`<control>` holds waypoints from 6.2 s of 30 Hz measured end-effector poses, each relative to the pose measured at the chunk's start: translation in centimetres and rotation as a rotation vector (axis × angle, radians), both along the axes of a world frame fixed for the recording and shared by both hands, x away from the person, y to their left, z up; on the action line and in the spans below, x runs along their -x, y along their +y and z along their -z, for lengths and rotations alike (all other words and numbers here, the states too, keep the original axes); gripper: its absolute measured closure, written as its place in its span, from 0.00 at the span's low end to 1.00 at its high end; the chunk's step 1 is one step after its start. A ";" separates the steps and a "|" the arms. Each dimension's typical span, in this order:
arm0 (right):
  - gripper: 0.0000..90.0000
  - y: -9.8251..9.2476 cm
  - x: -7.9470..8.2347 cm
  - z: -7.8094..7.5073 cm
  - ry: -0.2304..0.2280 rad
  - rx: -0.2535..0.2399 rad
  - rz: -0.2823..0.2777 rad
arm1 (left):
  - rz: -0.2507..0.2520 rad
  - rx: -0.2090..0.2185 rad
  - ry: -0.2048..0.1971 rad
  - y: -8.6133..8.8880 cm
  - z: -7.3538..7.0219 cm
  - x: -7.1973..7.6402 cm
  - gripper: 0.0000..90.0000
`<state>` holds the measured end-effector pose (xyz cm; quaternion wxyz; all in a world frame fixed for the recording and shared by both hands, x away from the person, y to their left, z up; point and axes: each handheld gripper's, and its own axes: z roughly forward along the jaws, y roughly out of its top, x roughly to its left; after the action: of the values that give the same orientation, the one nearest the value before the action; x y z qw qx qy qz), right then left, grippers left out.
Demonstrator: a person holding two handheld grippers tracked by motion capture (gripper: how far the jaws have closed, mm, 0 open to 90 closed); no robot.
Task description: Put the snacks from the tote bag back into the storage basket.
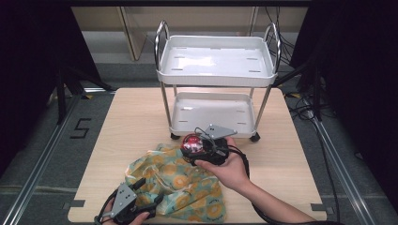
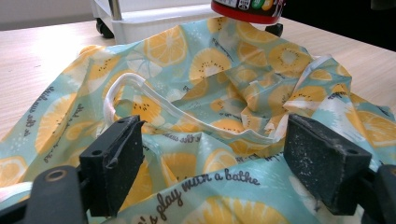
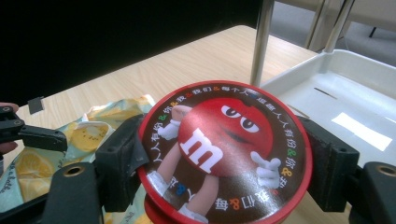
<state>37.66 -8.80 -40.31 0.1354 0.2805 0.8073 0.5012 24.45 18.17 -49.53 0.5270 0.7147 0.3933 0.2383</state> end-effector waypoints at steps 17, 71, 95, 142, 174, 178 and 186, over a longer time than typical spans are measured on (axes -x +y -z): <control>0.30 -1.2 -0.3 -0.3 0.016 -0.002 0.048 | -0.009 0.005 0.017 -0.1 0.0 0.1 0.22; 0.30 -4.7 -2.0 -0.6 -0.049 0.019 0.131 | 0.000 -0.006 -0.005 0.0 0.0 0.0 0.22; 0.30 -6.2 -2.6 -0.3 -0.028 -0.008 0.176 | -0.014 -0.009 0.007 0.1 -0.1 0.2 0.22; 0.30 -10.0 -5.1 -0.7 0.012 -0.030 0.337 | -0.008 -0.012 -0.001 0.2 -0.1 0.2 0.22; 0.30 -11.2 -6.3 -0.7 -0.010 -0.025 0.380 | -0.019 -0.006 0.004 0.1 -0.1 0.1 0.22; 0.30 -11.1 -6.4 -0.6 -0.004 -0.034 0.382 | -0.012 0.004 -0.005 0.1 0.0 0.1 0.22; 0.30 -11.4 -6.7 -0.6 -0.001 -0.017 0.394 | -0.020 -0.004 0.002 0.1 -0.1 0.1 0.22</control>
<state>44.38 -20.20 -39.74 0.2290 0.4338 0.7326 0.4719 24.31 18.29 -49.41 0.5230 0.7120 0.4004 0.2434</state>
